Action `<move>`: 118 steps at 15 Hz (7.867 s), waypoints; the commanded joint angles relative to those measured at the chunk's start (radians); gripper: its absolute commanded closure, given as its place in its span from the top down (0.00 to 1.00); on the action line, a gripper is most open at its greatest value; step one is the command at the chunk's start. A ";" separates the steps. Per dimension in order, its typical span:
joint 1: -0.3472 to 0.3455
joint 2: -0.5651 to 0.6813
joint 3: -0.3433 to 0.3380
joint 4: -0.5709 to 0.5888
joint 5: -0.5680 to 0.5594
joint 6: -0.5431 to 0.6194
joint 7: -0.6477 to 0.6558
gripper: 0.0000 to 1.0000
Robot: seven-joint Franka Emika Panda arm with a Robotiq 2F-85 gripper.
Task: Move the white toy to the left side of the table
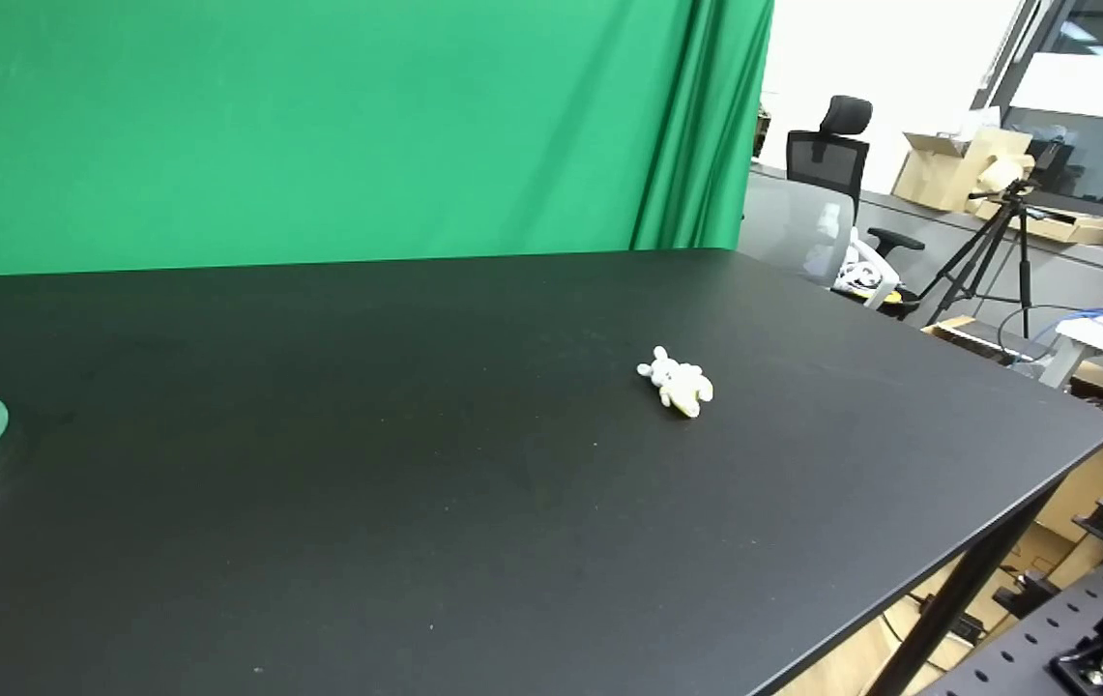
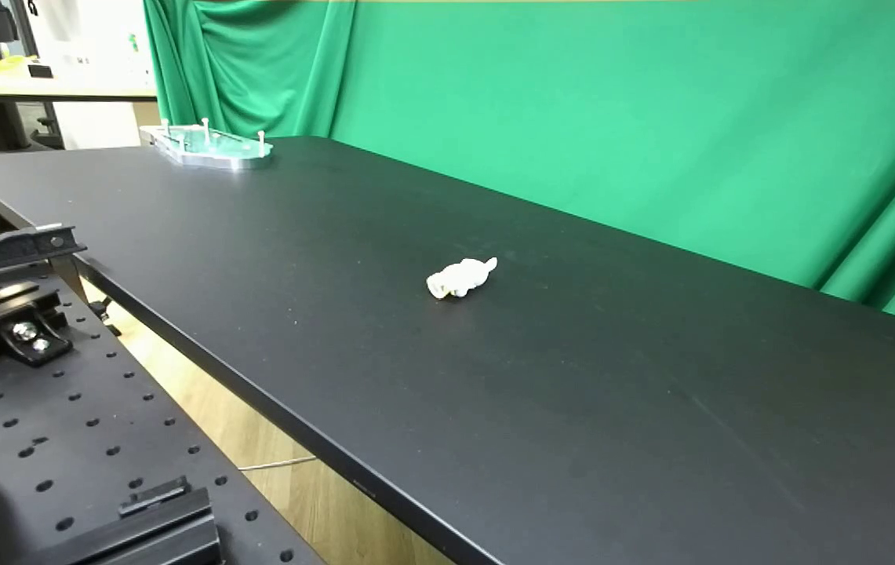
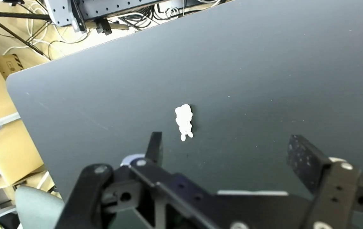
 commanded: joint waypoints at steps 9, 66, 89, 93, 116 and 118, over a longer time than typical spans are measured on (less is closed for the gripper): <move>-0.019 0.285 -0.339 -0.006 -0.065 0.266 -0.538 1.00; -0.098 1.027 -0.379 0.011 0.056 0.820 -0.606 0.24; -0.073 1.043 -0.338 0.429 0.195 0.283 -0.687 0.07; -0.054 1.045 -0.343 0.421 0.134 0.394 -0.675 0.07; -0.023 1.191 -0.346 0.475 0.007 0.620 -0.662 0.07; -0.019 1.226 -0.347 0.493 -0.007 0.647 -0.665 0.07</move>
